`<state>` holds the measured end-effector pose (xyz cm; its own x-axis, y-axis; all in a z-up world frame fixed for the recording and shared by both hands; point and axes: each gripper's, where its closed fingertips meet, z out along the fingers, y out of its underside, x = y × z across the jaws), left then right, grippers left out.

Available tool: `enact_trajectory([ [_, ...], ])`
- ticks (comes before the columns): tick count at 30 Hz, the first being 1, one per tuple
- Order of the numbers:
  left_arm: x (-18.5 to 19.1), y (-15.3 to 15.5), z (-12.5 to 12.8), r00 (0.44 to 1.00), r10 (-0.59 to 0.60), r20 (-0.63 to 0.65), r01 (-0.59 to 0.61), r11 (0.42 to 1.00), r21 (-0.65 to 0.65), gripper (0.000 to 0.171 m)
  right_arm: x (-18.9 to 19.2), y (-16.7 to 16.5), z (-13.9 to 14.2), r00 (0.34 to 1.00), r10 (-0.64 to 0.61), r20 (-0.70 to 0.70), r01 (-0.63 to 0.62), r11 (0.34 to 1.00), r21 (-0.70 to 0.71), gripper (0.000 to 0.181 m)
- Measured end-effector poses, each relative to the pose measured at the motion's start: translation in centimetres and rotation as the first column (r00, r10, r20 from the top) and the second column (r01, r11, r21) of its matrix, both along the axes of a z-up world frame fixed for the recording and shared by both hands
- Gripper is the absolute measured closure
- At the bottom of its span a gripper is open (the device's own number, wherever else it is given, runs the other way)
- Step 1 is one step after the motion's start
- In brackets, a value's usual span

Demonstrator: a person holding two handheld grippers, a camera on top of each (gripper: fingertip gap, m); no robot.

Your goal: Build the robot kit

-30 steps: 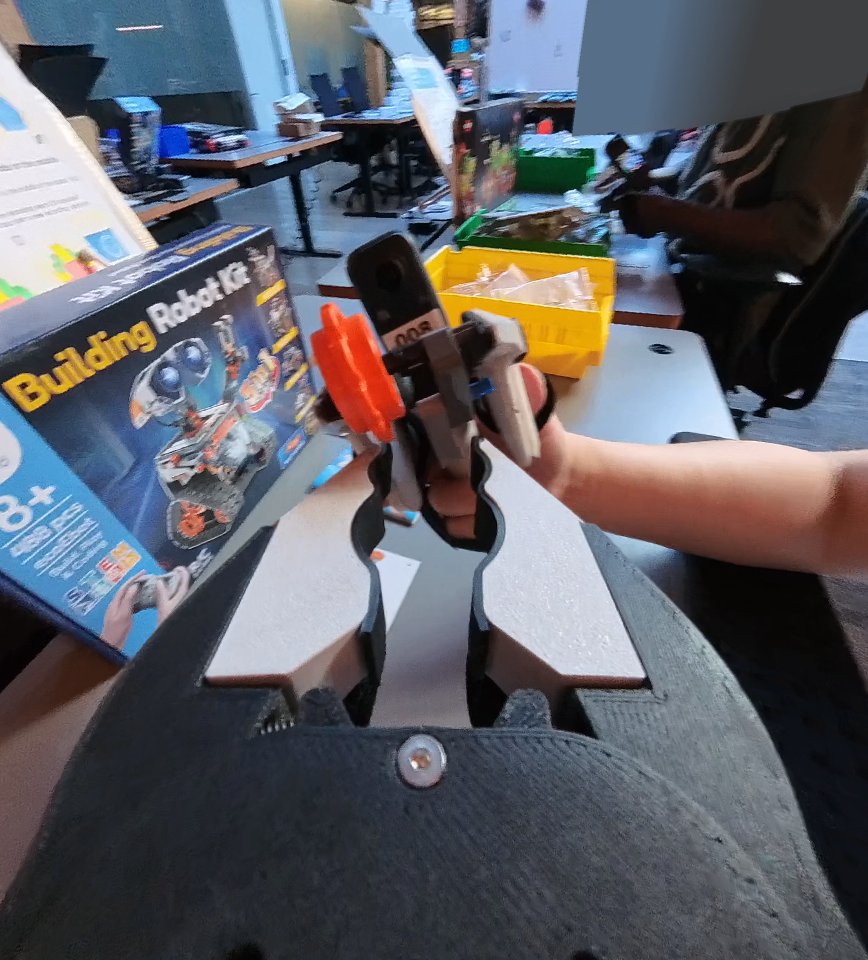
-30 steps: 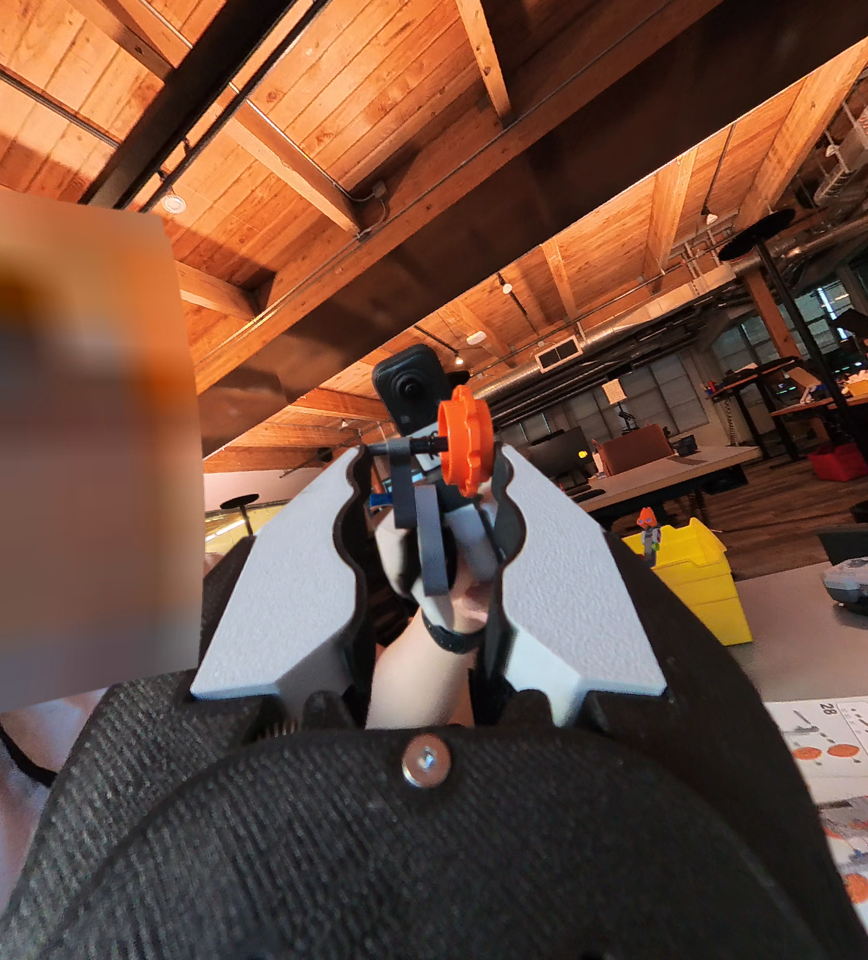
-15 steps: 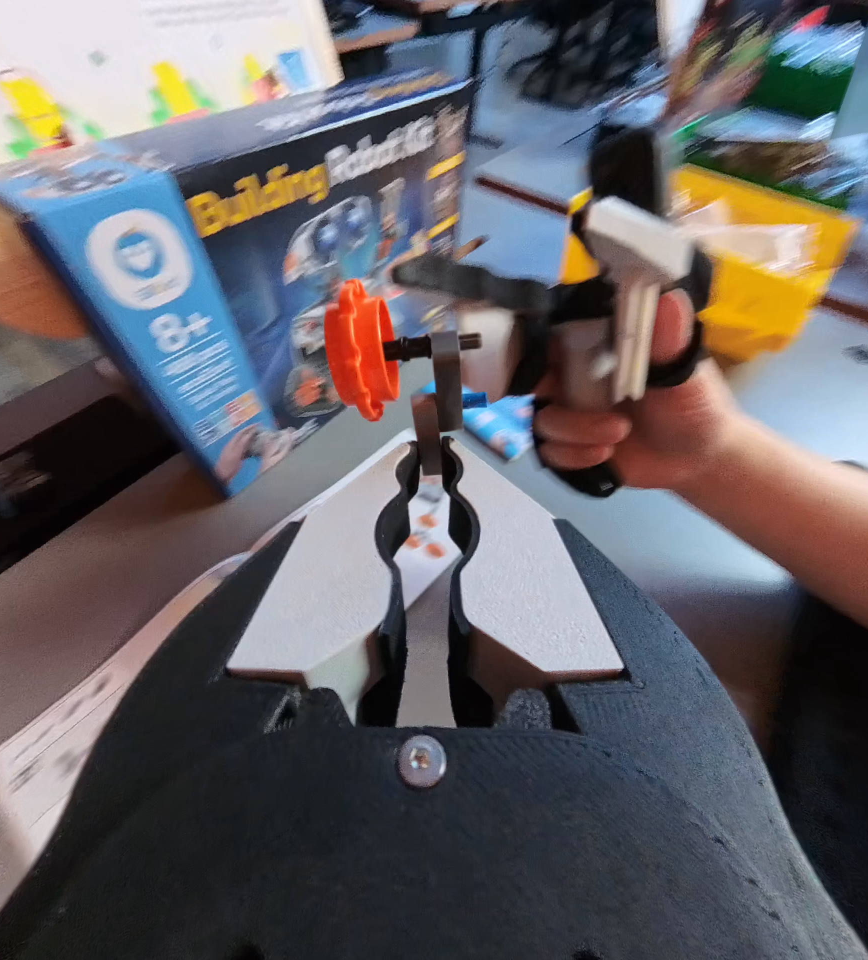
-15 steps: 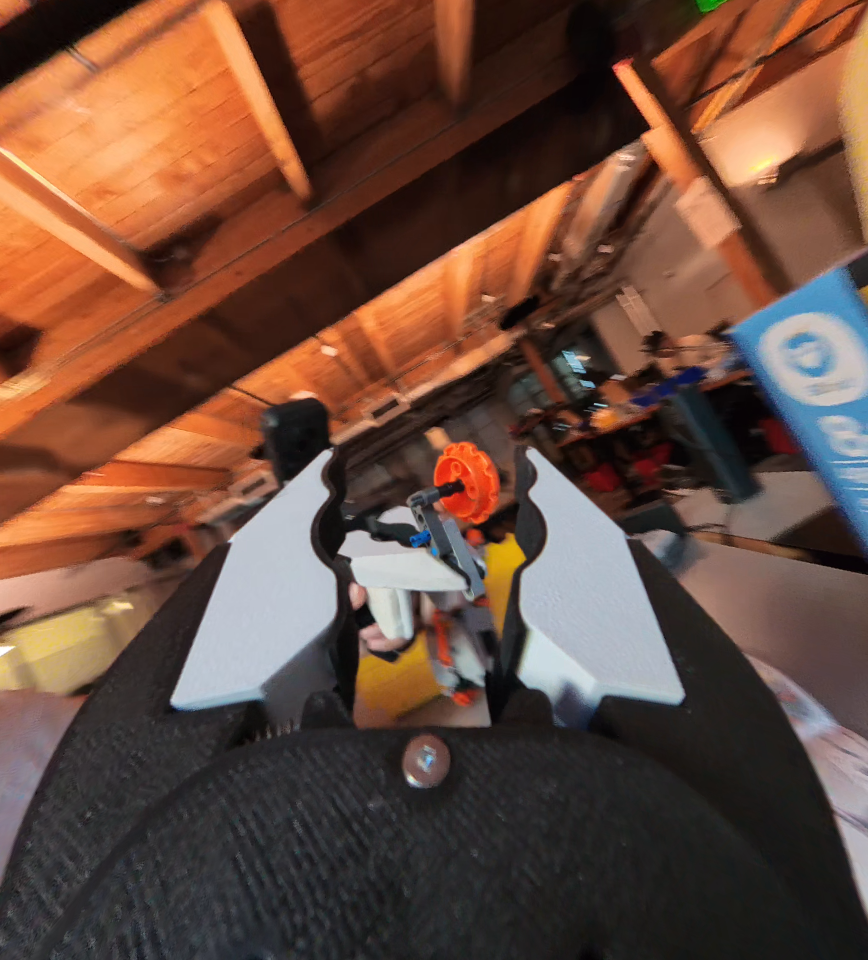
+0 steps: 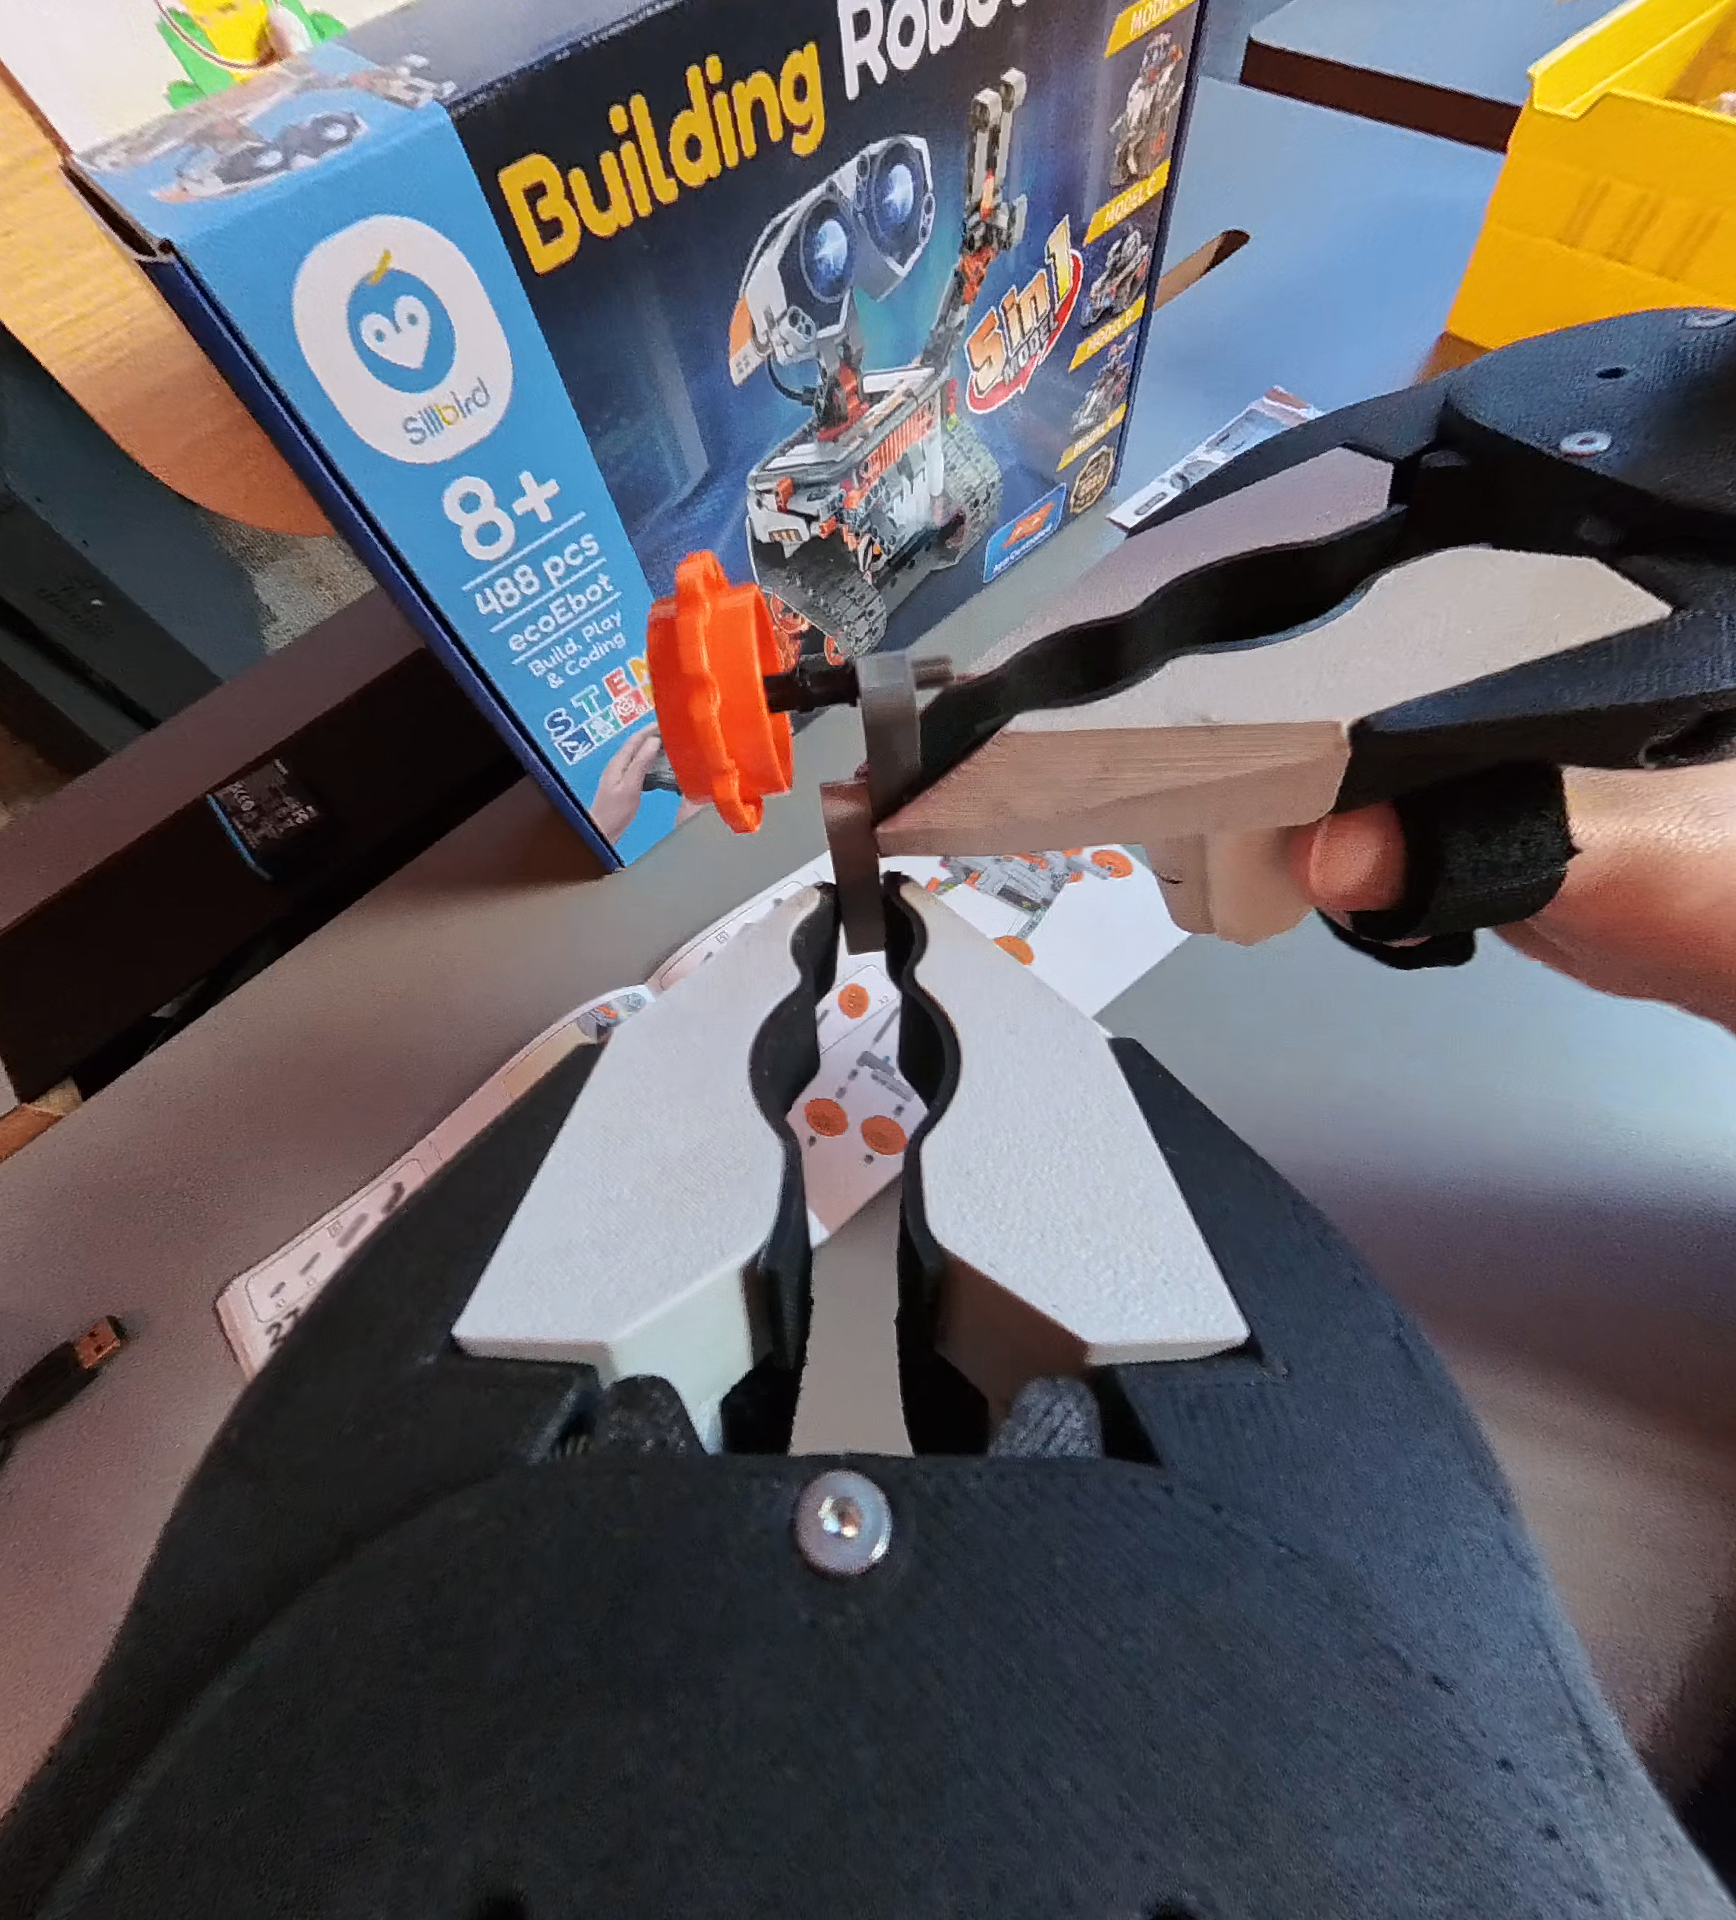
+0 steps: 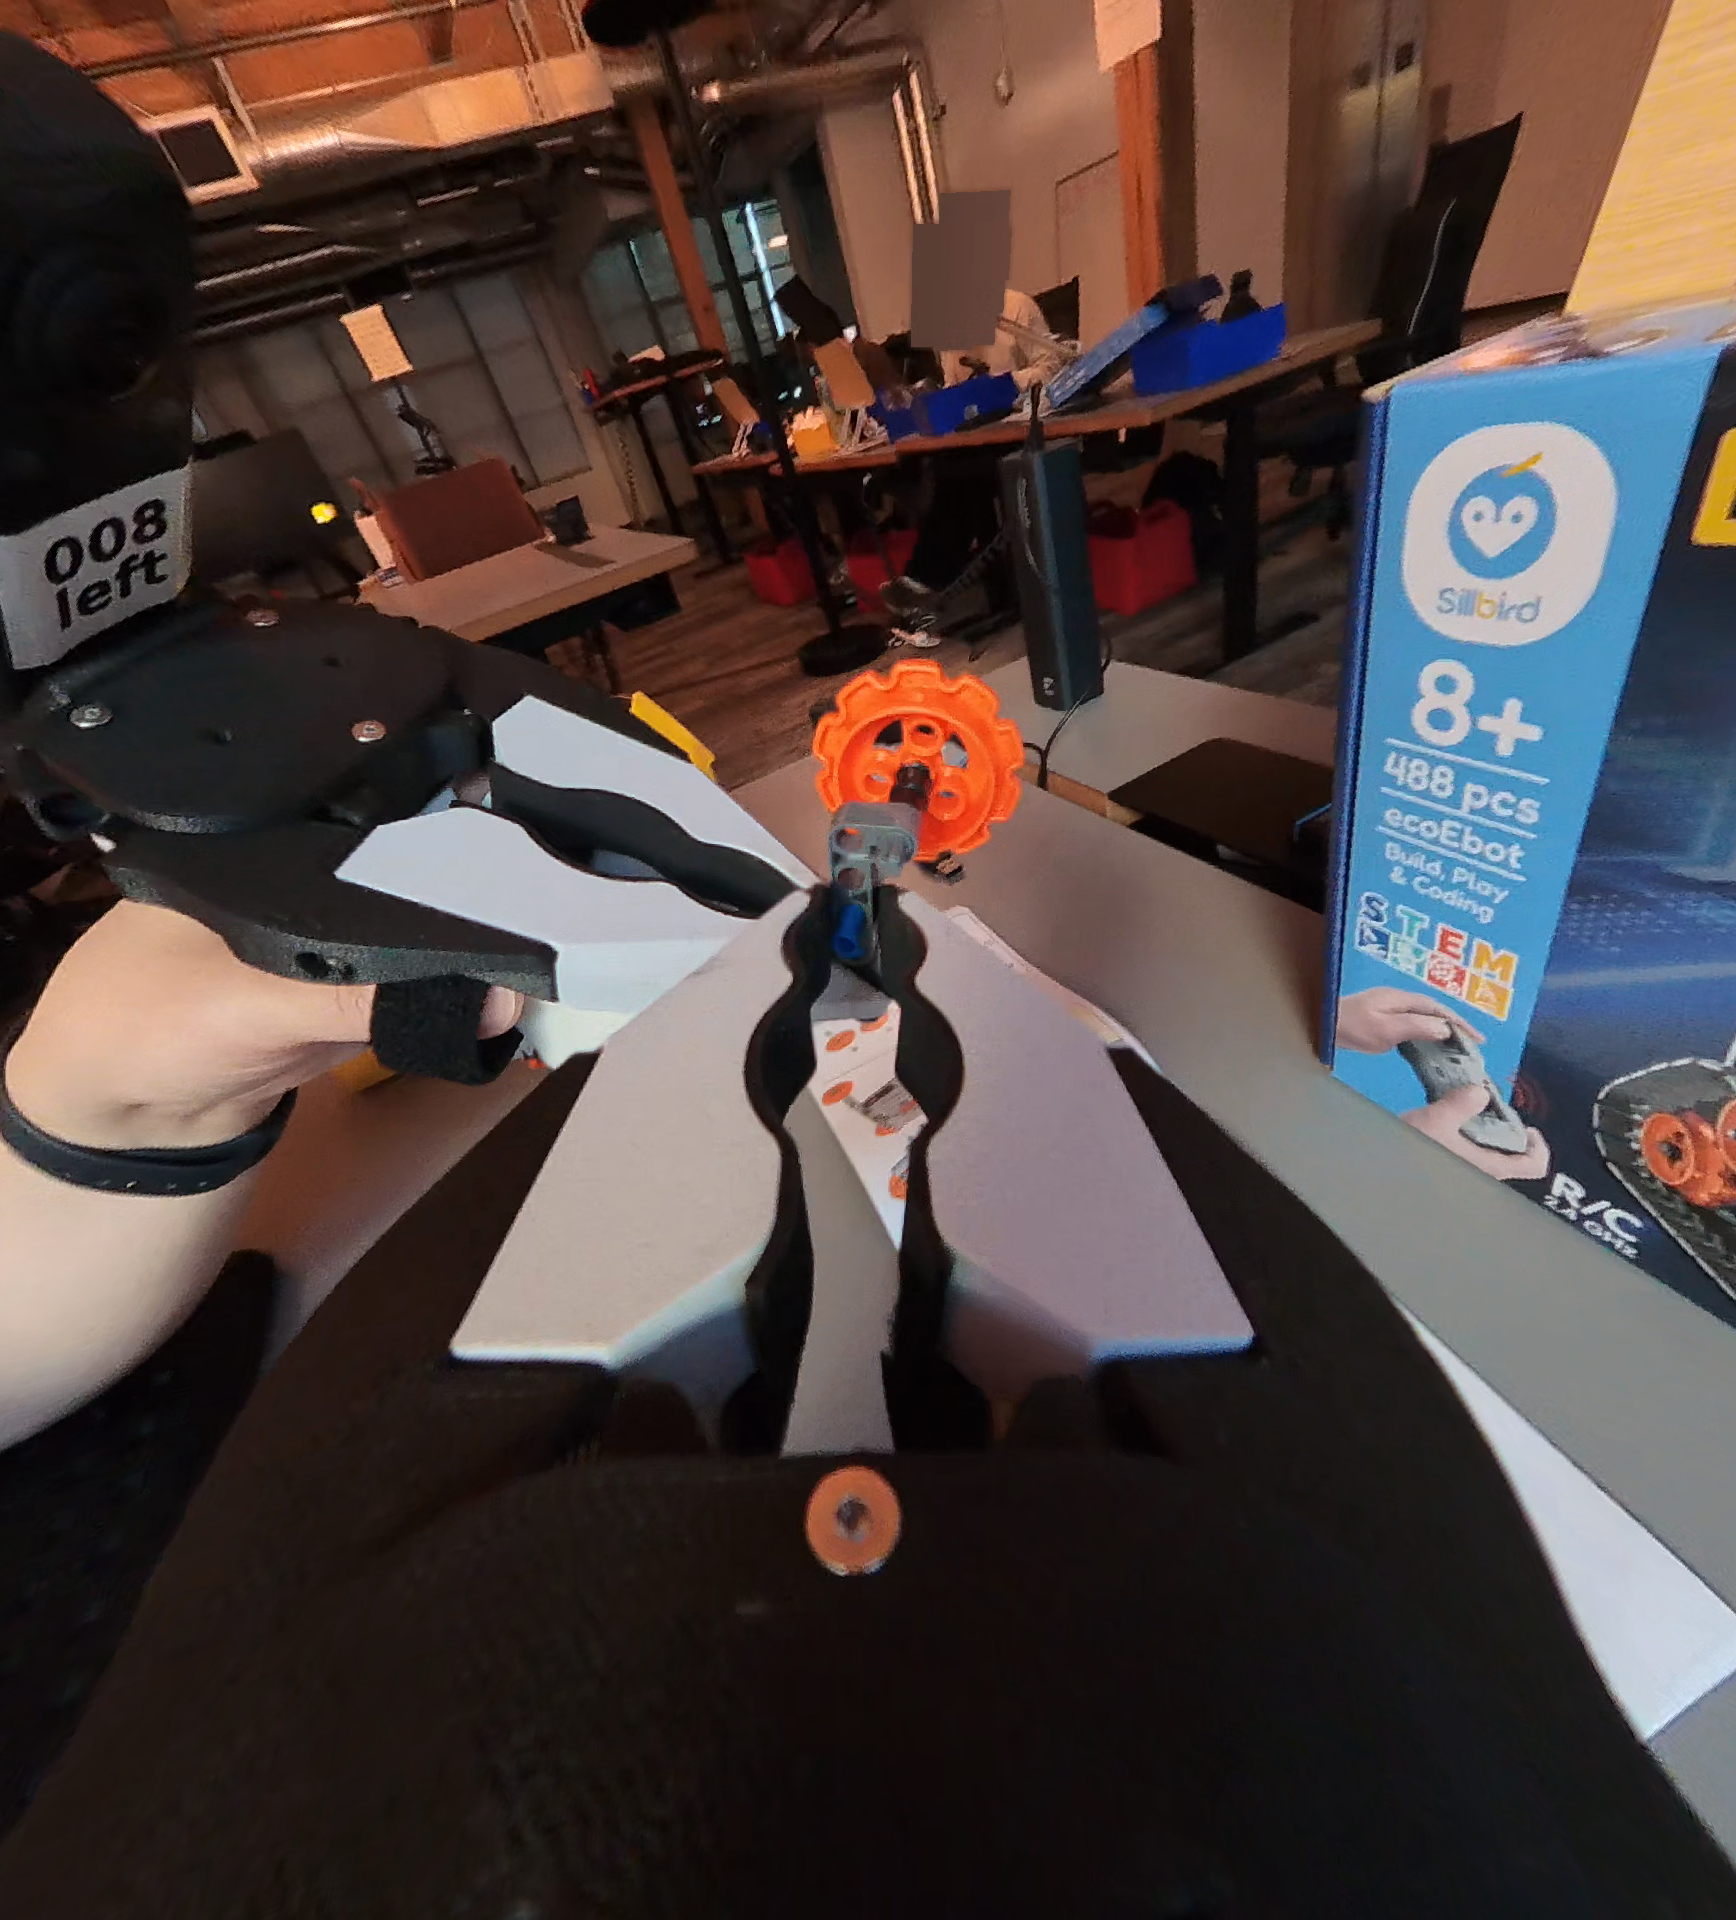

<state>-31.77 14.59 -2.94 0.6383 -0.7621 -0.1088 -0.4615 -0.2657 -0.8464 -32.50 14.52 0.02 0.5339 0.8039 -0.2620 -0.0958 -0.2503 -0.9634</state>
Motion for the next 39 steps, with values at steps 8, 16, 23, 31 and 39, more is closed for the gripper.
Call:
enact_trajectory([
  [8, 0.4, -2.3, 2.1, 0.971, -0.240, 0.011, 0.239, 0.969, 0.071, 0.156, 0.8, -1.9, 1.7, 0.969, 0.213, -0.126, -0.223, 0.972, -0.070, 0.175],
  [16, 1.3, -6.7, 4.0, 0.815, -0.519, 0.255, 0.544, 0.839, -0.031, 0.160, 0.6, -5.8, 3.8, 0.857, 0.458, -0.238, -0.478, 0.878, -0.031, 0.175],
  [23, 1.7, -6.9, 4.5, 0.741, -0.583, 0.334, 0.606, 0.794, 0.041, 0.145, 0.5, -6.2, 4.1, 0.795, 0.506, -0.334, -0.553, 0.831, -0.058, 0.175],
  [31, 1.4, -7.5, 5.0, 0.699, -0.604, 0.383, 0.643, 0.765, 0.033, 0.160, 0.7, -6.4, 4.1, 0.820, 0.503, -0.273, -0.529, 0.848, -0.030, 0.175],
  [39, 0.7, -6.5, 6.7, 0.682, -0.548, 0.485, 0.611, 0.791, 0.034, 0.167, 1.7, -6.5, 5.4, 0.836, 0.487, -0.254, -0.491, 0.870, 0.049, 0.150],
])
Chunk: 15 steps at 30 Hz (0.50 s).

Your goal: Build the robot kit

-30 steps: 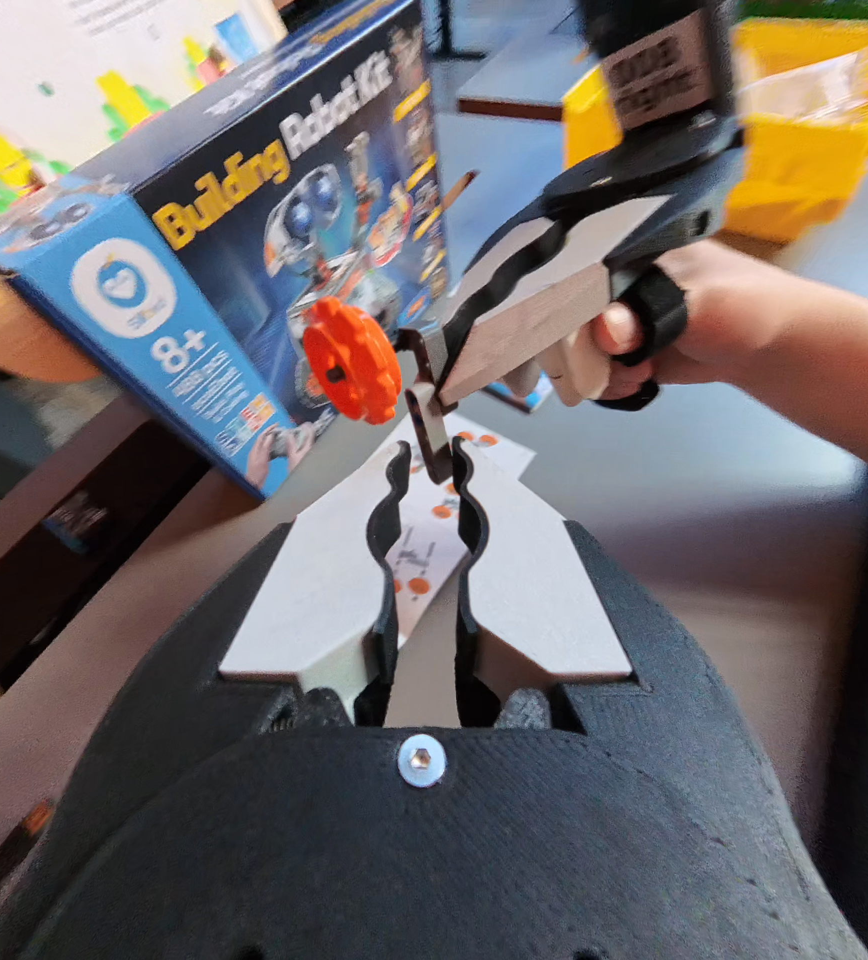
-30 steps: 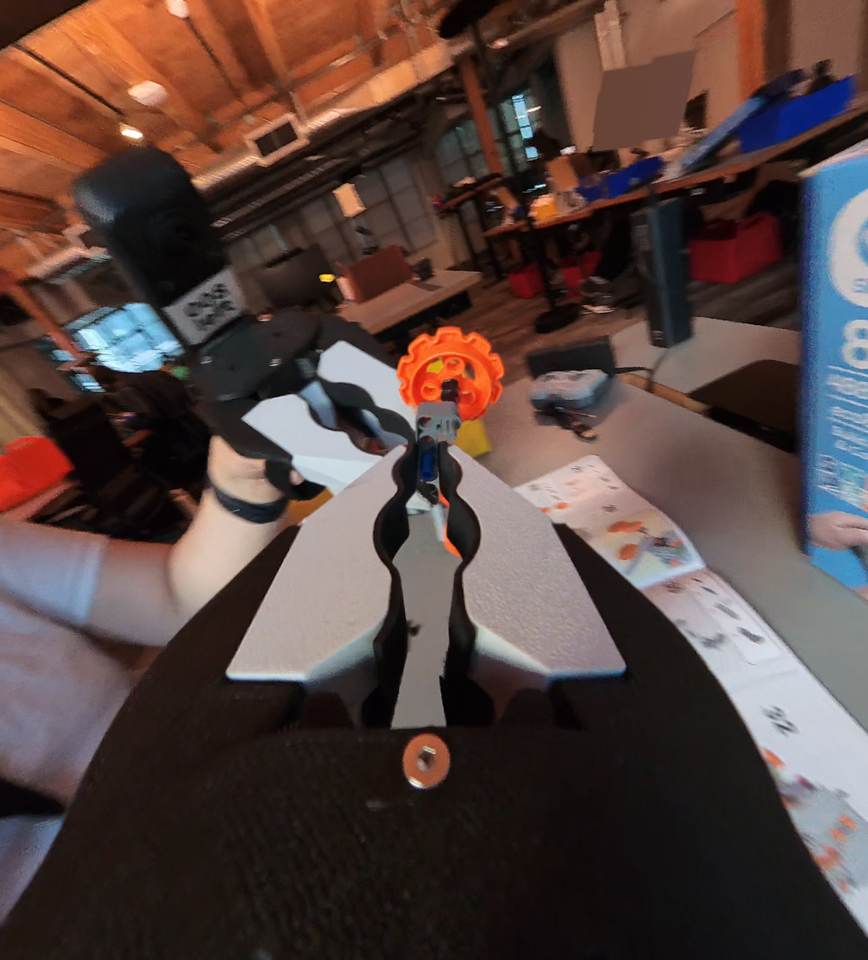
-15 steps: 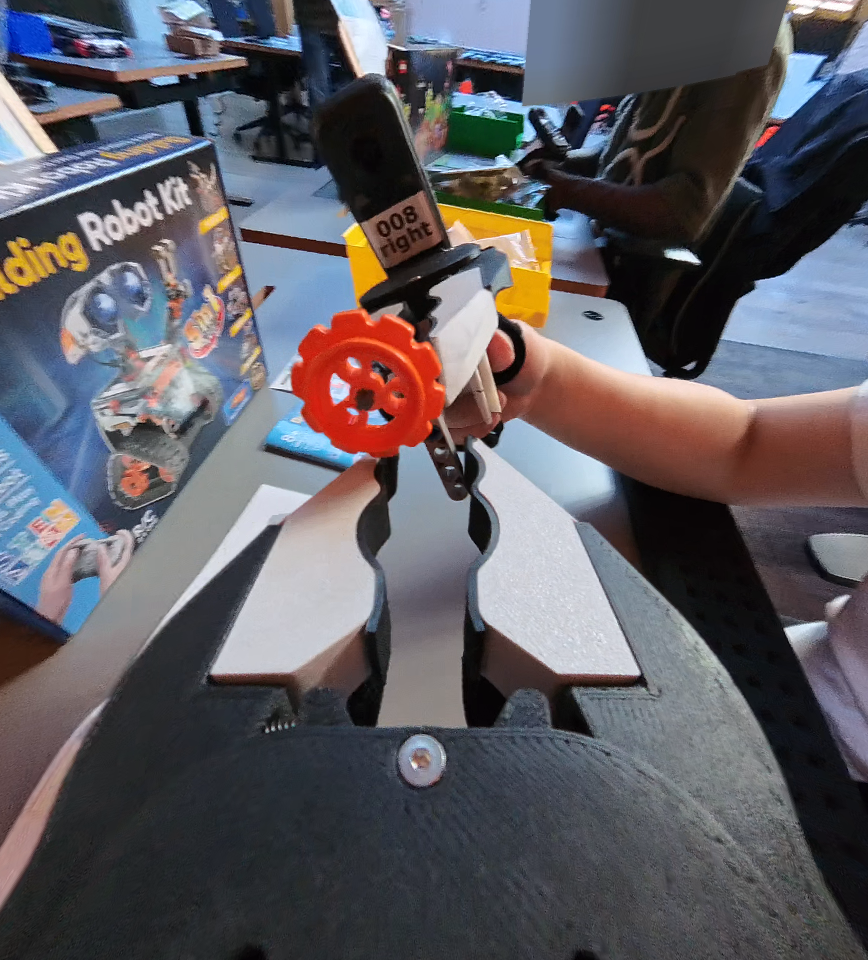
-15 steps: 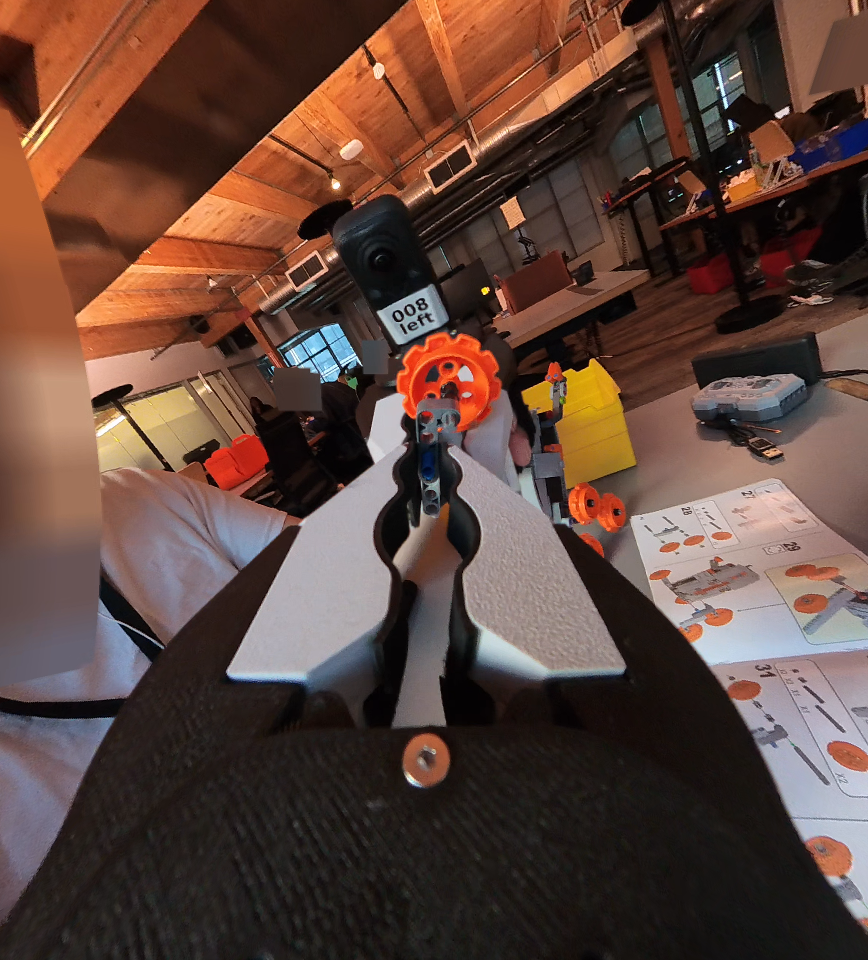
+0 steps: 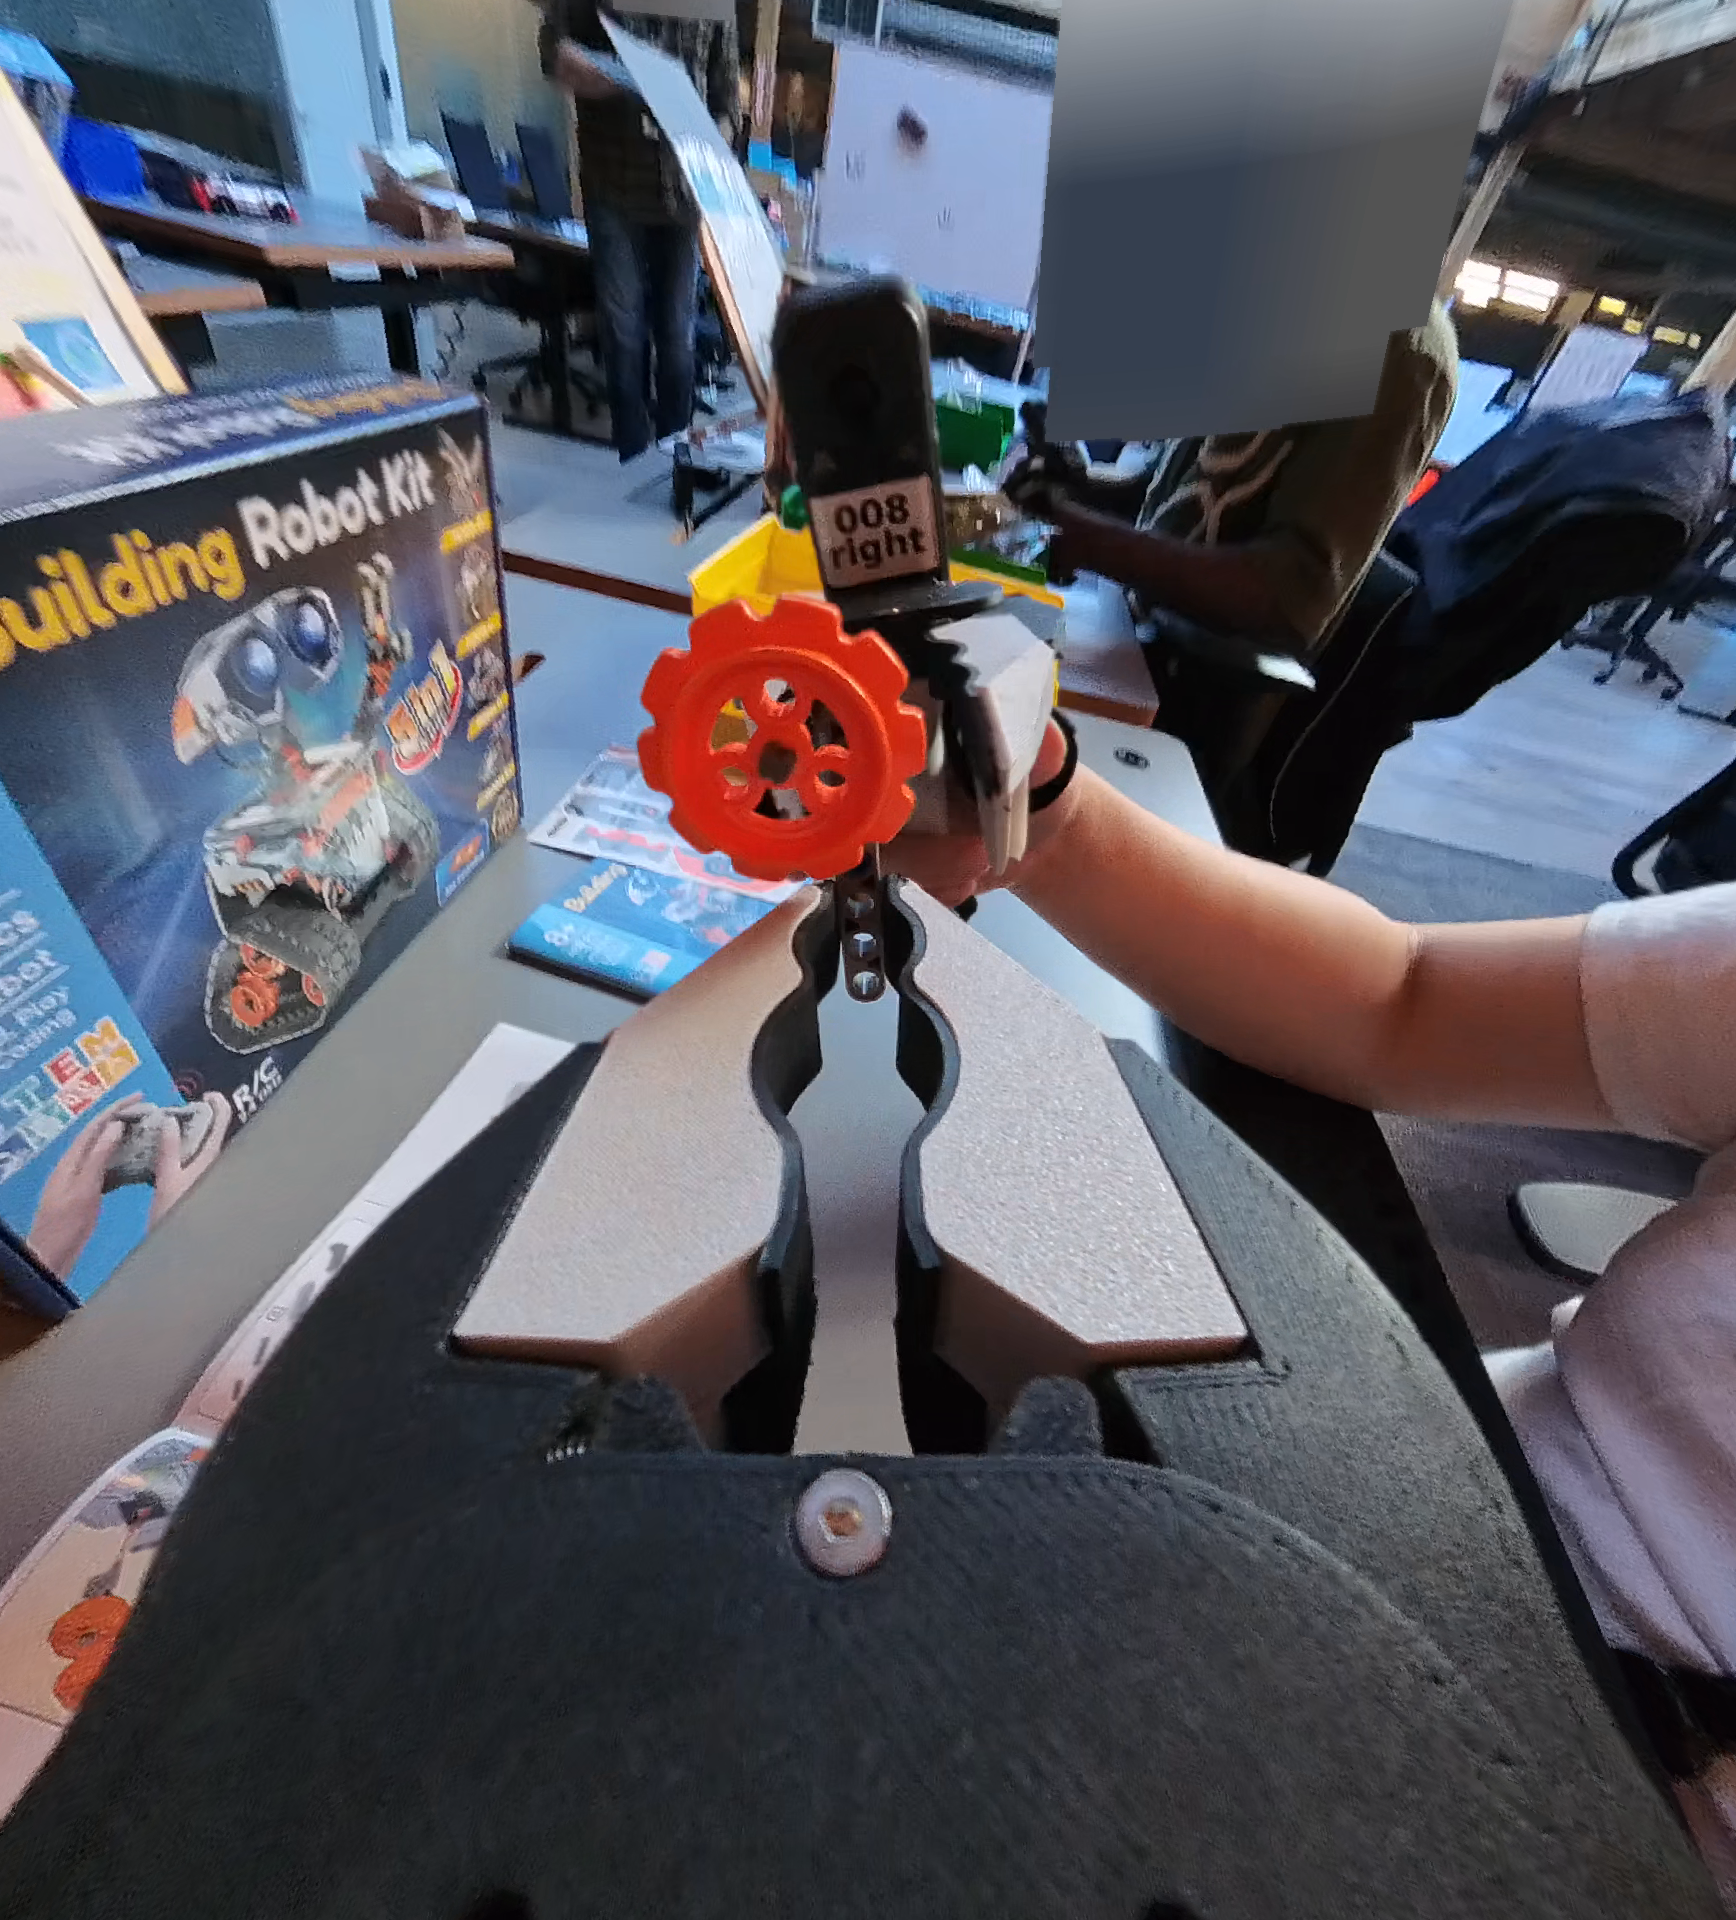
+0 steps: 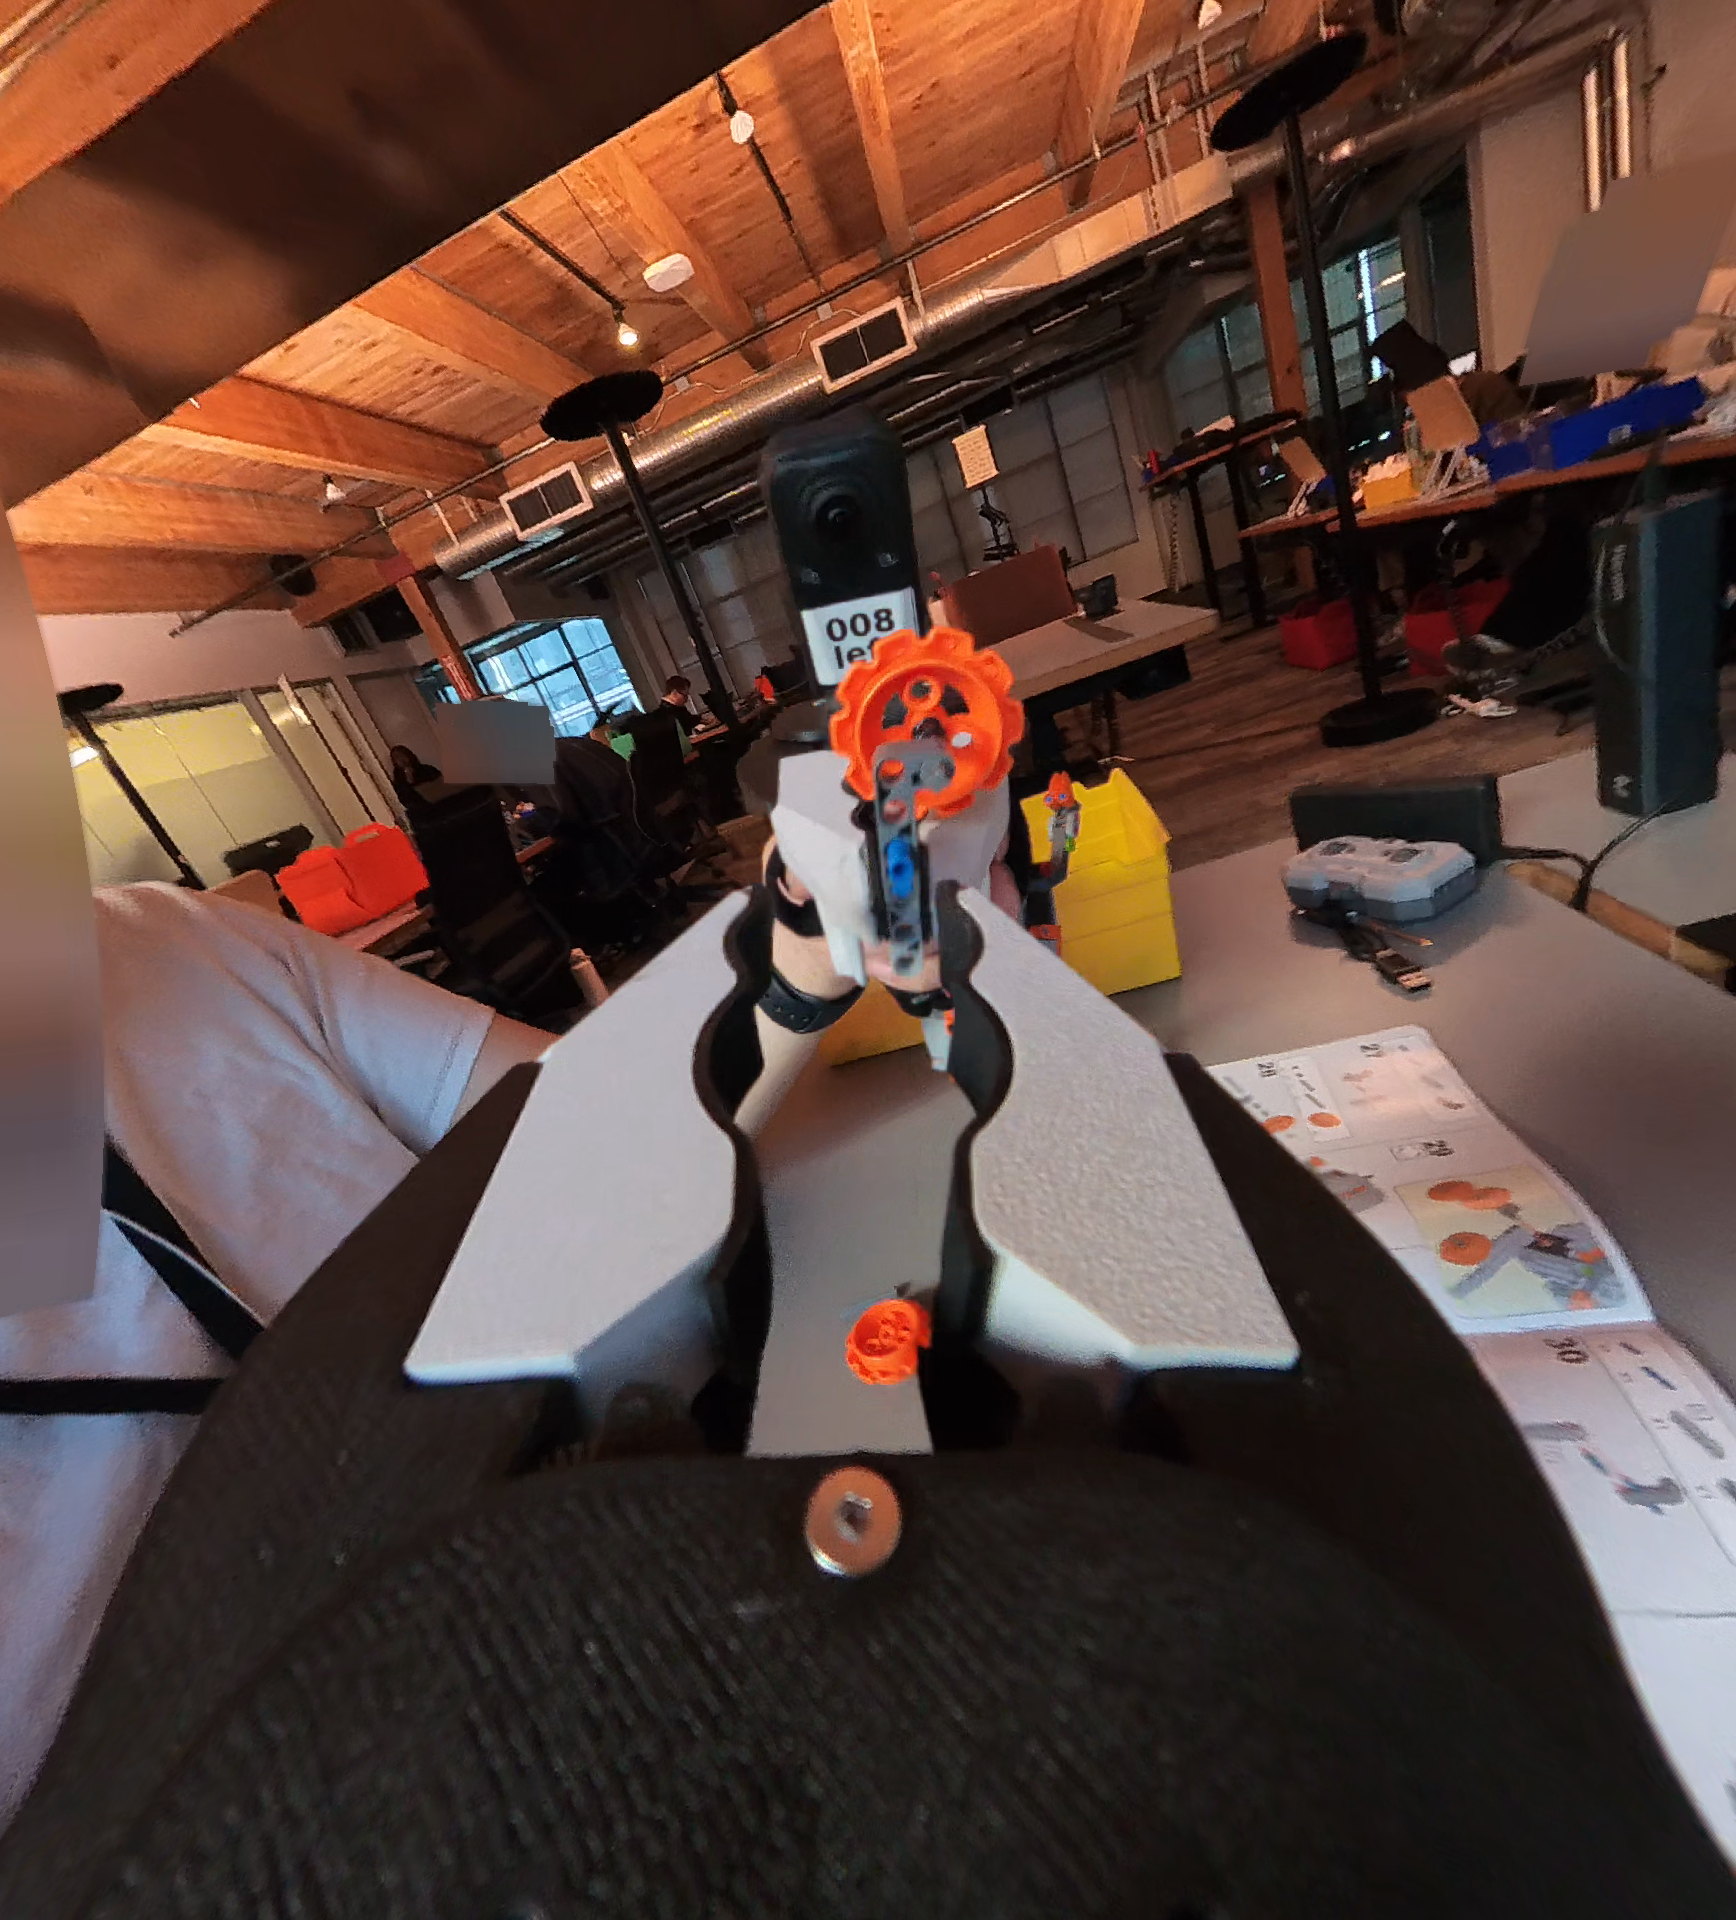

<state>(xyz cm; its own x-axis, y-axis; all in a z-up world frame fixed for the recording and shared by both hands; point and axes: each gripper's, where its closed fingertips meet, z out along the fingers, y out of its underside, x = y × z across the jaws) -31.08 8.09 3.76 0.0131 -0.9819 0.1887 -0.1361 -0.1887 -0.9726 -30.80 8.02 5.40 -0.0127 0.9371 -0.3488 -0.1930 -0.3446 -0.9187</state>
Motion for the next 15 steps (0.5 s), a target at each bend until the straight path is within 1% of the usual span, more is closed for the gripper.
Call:
enact_trajectory([
  [2, -0.7, 0.6, 0.3, 1.000, 0.010, 0.029, -0.009, 1.000, -0.010, 0.167, 1.4, 0.5, 0.3, 0.999, -0.044, -0.002, 0.045, 0.999, 0.020, 0.152],
  [6, -2.0, 1.4, 0.8, 0.997, 0.017, 0.078, -0.011, 0.997, -0.071, 0.167, 4.7, 2.0, 1.4, 0.988, -0.135, -0.078, 0.134, 0.991, -0.022, 0.159],
  [8, -2.4, 1.4, 1.4, 0.995, 0.026, 0.099, -0.020, 0.998, -0.067, 0.167, 6.0, 2.1, 2.5, 0.977, -0.179, -0.119, 0.180, 0.984, 0.000, 0.163],
  [10, -2.6, 0.8, 2.0, 0.994, 0.011, 0.108, -0.007, 0.999, -0.039, 0.166, 7.0, 2.1, 3.3, 0.966, -0.224, -0.130, 0.232, 0.972, 0.043, 0.164],
  [12, -2.7, 0.8, 2.3, 0.994, 0.021, 0.110, -0.019, 1.000, -0.025, 0.166, 7.8, 2.7, 3.2, 0.953, -0.278, -0.117, 0.288, 0.955, 0.075, 0.167],
  [15, -2.7, 0.5, 2.9, 0.991, 0.004, 0.137, -0.002, 1.000, -0.019, 0.166, 8.7, 3.6, 2.7, 0.936, -0.331, -0.117, 0.340, 0.939, 0.058, 0.171],
])
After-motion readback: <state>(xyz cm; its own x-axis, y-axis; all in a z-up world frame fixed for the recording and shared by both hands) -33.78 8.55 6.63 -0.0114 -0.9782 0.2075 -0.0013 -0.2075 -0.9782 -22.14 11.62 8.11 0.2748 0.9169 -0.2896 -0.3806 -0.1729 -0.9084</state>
